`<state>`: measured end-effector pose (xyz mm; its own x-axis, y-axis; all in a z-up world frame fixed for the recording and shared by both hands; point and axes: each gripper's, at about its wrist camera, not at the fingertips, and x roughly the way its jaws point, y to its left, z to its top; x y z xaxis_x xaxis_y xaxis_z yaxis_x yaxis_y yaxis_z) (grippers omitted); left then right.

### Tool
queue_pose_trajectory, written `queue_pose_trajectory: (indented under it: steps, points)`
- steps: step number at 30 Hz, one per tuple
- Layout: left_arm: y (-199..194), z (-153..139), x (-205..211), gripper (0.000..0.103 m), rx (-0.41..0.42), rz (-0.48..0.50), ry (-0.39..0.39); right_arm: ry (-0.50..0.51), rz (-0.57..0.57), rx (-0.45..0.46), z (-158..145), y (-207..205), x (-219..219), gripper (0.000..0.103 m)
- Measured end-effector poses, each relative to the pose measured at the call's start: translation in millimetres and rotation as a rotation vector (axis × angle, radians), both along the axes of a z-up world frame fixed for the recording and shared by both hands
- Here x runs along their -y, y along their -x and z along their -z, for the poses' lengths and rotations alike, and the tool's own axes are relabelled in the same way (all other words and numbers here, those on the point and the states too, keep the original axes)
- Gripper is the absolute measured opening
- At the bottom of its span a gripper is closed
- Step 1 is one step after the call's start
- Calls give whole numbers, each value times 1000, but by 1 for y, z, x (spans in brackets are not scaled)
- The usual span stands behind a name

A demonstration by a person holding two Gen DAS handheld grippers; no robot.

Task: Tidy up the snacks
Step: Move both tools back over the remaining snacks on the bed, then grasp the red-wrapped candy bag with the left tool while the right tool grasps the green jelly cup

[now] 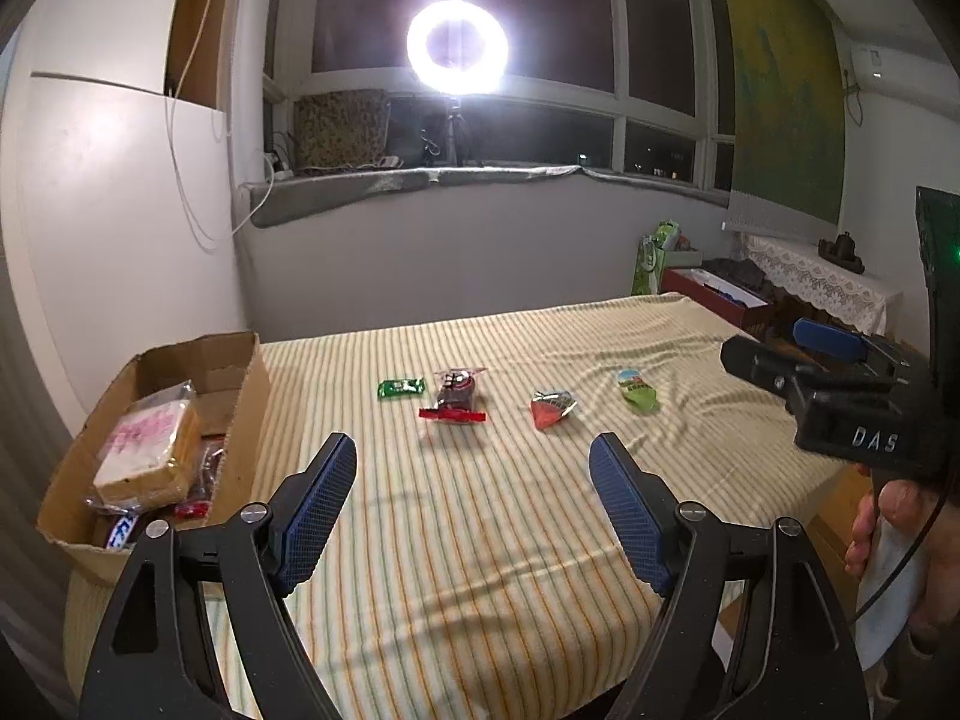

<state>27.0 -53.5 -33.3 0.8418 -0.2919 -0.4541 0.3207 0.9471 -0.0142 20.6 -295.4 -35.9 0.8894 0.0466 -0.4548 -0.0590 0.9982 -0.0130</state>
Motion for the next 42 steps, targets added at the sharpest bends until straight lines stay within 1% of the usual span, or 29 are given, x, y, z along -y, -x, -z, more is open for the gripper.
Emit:
queue_pose_trajectory:
  steps: [5, 8, 15, 17, 19, 21, 25, 27, 31, 36, 39, 40, 42]
  points:
    - [-12, 4, 0, 80, -17, -11, 14, 12, -5, -38, 11, -12, 3, 103]
    - [-21, 9, 5, 80, -31, -12, 7, 11, -7, -71, 22, -25, 9, 103]
    - [-64, 22, 24, 80, -82, -4, -18, 13, 8, -172, 49, -68, 25, 103]
    - [-81, 27, 29, 80, -105, -10, -25, 18, 10, -201, 56, -83, 30, 103]
    - [-102, 34, 34, 80, -145, -14, -38, 19, 10, -234, 64, -99, 36, 103]
    - [-123, 42, 38, 80, -189, -24, -50, 23, 8, -261, 69, -113, 41, 103]
    - [-159, 59, 46, 80, -298, -26, -85, 33, -4, -282, 71, -131, 47, 103]
    - [-168, 63, 49, 80, -320, -23, -90, 30, -10, -295, 71, -138, 49, 103]
    - [-178, 66, 50, 80, -330, -27, -85, 25, -29, -331, 77, -148, 48, 103]
    - [-188, 70, 51, 80, -336, -21, -97, 32, -32, -364, 86, -157, 49, 93]
    - [-195, 73, 51, 80, -340, -26, -103, 20, -38, -378, 91, -160, 51, 84]
    - [-196, 74, 51, 80, -342, -32, -105, 16, -39, -385, 94, -161, 52, 80]
    - [-196, 77, 51, 74, -349, -30, -105, 11, -48, -396, 96, -162, 52, 67]
